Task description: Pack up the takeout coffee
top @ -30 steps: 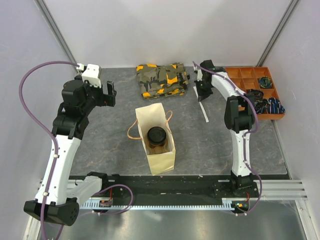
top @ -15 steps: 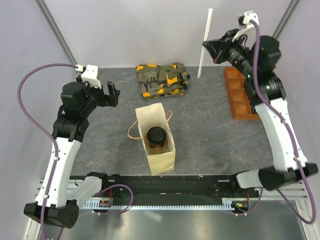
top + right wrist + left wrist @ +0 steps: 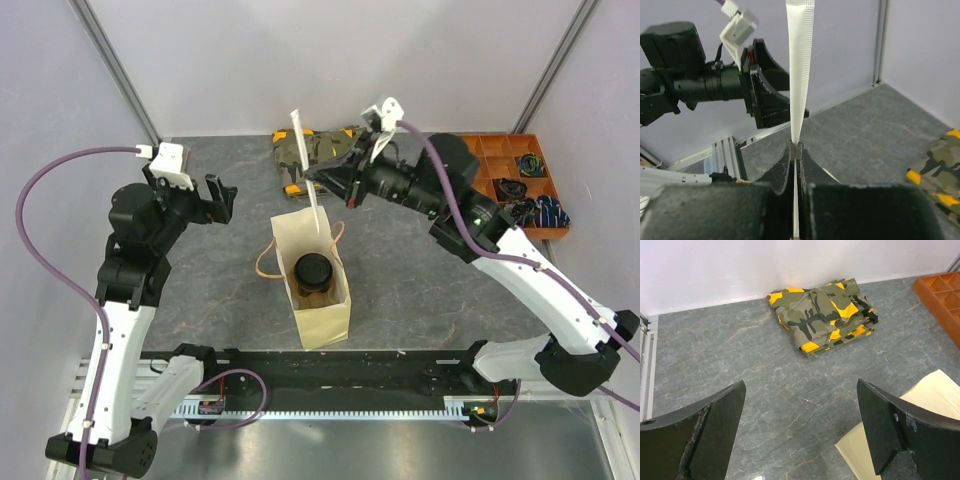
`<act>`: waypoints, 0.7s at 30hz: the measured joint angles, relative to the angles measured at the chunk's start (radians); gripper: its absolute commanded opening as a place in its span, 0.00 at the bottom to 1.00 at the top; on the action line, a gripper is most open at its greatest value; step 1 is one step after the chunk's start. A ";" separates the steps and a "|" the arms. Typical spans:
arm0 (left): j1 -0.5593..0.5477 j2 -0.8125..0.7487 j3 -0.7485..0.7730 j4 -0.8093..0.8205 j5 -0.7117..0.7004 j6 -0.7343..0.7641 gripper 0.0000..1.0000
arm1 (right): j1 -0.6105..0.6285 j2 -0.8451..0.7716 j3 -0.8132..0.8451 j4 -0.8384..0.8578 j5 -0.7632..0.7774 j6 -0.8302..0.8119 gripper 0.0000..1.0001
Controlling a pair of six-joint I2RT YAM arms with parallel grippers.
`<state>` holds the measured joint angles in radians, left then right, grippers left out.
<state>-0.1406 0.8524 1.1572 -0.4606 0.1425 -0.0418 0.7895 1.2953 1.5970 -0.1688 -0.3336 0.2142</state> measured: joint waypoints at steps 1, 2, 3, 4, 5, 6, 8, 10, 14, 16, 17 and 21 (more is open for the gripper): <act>0.000 -0.011 -0.004 -0.001 0.000 -0.002 1.00 | 0.021 0.006 -0.008 -0.008 0.008 -0.002 0.00; 0.000 -0.024 -0.009 -0.001 0.002 -0.005 1.00 | 0.039 0.010 -0.013 -0.010 0.017 -0.002 0.00; 0.000 -0.036 -0.014 -0.001 0.005 -0.008 1.00 | 0.063 0.012 -0.022 -0.012 0.032 -0.002 0.00; 0.000 -0.048 -0.020 -0.002 0.010 -0.011 1.00 | 0.075 0.012 -0.030 -0.011 0.044 -0.001 0.00; 0.000 -0.058 -0.025 -0.002 0.017 -0.014 1.00 | 0.095 0.007 -0.047 -0.005 0.060 -0.001 0.00; 0.000 -0.067 -0.029 -0.002 0.019 -0.015 1.00 | 0.109 0.001 -0.063 -0.005 0.076 0.000 0.00; 0.000 -0.082 -0.038 -0.003 0.021 -0.018 1.00 | 0.136 -0.013 -0.102 -0.008 0.104 0.000 0.00; 0.000 -0.094 -0.047 -0.005 0.021 -0.019 1.00 | 0.157 -0.027 -0.139 -0.023 0.126 0.000 0.00; 0.000 -0.108 -0.055 -0.008 0.021 -0.020 1.00 | 0.169 -0.038 -0.167 -0.045 0.146 0.000 0.01; 0.000 -0.113 -0.058 -0.009 0.021 -0.020 1.00 | 0.174 -0.042 -0.171 -0.055 0.151 0.000 0.11; 0.000 -0.115 -0.058 -0.009 0.021 -0.020 1.00 | 0.178 -0.045 -0.176 -0.058 0.151 -0.001 0.17; 0.000 -0.116 -0.059 -0.010 0.021 -0.020 1.00 | 0.187 -0.064 -0.195 -0.068 0.151 0.005 0.37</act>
<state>-0.1406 0.7364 1.0981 -0.4706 0.1635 -0.0616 0.9768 1.2316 1.4025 -0.2371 -0.1829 0.2192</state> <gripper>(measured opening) 0.994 0.290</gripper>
